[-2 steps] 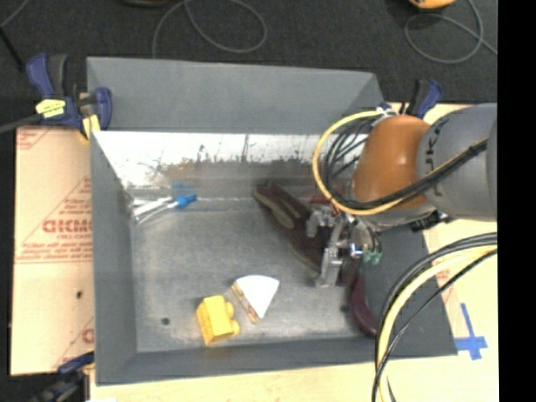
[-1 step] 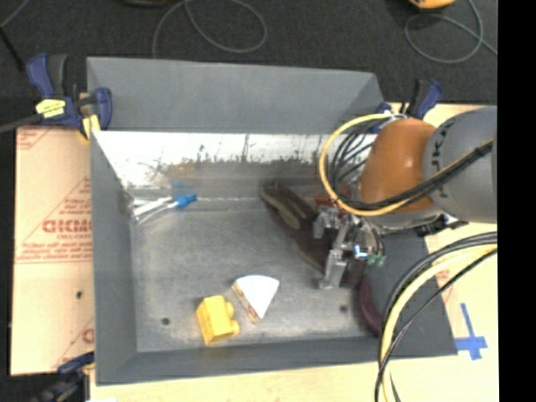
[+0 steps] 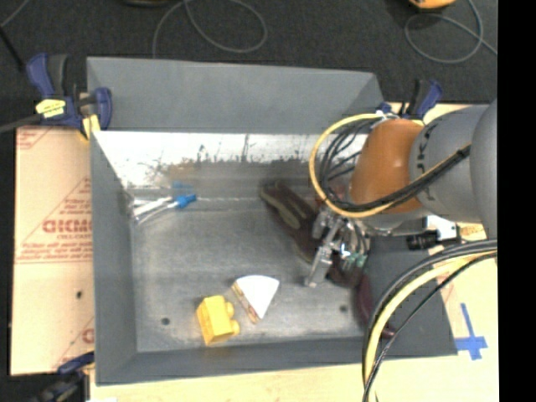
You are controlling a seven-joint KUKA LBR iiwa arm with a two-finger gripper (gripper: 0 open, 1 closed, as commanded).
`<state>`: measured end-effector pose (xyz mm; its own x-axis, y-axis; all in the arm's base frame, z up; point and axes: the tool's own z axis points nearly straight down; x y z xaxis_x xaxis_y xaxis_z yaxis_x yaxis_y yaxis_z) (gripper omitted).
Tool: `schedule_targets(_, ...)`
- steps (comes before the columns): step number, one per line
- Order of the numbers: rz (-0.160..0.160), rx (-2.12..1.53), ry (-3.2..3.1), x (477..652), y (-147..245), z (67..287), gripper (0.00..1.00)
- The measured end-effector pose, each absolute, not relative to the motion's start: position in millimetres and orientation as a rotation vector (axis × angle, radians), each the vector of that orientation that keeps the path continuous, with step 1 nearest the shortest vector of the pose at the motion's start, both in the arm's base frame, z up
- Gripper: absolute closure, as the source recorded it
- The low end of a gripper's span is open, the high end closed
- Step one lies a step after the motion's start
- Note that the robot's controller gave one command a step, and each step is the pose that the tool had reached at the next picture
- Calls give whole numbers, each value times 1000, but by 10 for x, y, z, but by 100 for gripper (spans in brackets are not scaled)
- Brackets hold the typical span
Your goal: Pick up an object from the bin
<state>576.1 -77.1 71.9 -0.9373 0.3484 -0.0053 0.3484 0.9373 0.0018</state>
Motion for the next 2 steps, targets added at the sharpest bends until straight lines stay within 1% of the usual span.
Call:
schedule_targets(1,-2,215,3119,5784,-941,751,100)
schedule_targets(2,-2,215,3119,5784,-941,751,100)
